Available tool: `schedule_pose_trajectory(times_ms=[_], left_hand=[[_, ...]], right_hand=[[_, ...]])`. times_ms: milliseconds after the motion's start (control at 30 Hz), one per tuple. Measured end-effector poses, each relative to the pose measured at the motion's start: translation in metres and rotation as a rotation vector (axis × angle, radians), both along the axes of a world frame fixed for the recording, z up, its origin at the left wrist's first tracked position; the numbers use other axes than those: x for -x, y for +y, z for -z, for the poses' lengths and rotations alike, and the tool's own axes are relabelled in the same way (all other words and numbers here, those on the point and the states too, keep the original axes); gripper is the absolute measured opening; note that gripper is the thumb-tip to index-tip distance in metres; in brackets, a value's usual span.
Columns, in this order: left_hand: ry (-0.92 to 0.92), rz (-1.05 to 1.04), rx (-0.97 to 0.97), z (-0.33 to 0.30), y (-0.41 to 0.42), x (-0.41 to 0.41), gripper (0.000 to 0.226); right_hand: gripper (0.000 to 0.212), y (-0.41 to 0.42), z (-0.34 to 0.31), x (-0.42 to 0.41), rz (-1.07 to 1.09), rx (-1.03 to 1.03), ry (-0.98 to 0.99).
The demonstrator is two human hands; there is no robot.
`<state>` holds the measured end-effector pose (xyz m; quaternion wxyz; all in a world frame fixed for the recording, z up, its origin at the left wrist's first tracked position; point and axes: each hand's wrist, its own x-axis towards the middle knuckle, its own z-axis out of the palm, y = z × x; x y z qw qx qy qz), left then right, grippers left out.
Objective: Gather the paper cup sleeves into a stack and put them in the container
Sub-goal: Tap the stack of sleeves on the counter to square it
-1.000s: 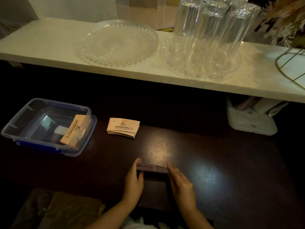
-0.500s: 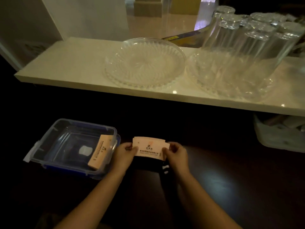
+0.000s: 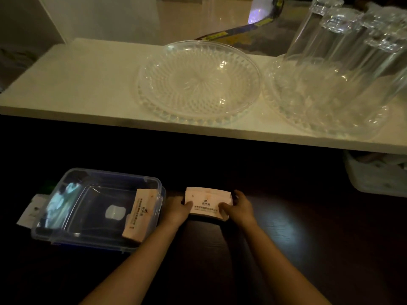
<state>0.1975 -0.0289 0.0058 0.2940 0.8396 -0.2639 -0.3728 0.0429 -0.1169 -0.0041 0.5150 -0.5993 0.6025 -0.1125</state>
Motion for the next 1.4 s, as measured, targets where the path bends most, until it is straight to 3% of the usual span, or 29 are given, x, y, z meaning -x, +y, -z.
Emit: schedule_pose_trajectory(times_ms=[133,267,400,533,667,800,1033,1167,1400], left_hand=[[0.153,0.01,-0.001,-0.003,-0.001,-0.002,0.039],[0.237,0.02,0.024,-0.006,0.008,0.002,0.042],[0.317,0.051,0.087,-0.009,0.024,0.022,0.04],[0.346,-0.032,0.201,-0.015,0.04,0.061,0.038],[0.442,-0.291,0.387,-0.021,0.046,0.111,0.039],[0.429,-0.415,0.484,-0.016,0.043,0.148,0.024],[0.386,-0.471,0.471,0.012,0.042,0.191,0.009],[0.341,-0.422,0.51,0.014,0.039,0.192,0.028],[0.36,-0.49,0.593,0.006,0.037,0.2,0.017]], right_hand=[[0.064,0.0,-0.002,0.006,-0.087,-0.071,-0.093],[0.035,0.006,-0.003,0.015,-0.178,-0.086,-0.084],[0.041,0.023,-0.001,0.036,-0.194,0.008,-0.133],[0.064,0.042,-0.003,0.067,-0.254,0.252,-0.078],[0.063,0.065,-0.009,0.098,-0.355,0.574,-0.085],[0.067,0.079,-0.009,0.133,-0.336,0.743,-0.029],[0.069,0.083,0.011,0.176,-0.422,0.638,0.076],[0.08,0.09,0.018,0.172,-0.412,0.577,0.012],[0.089,0.091,0.022,0.172,-0.345,0.589,0.021]])
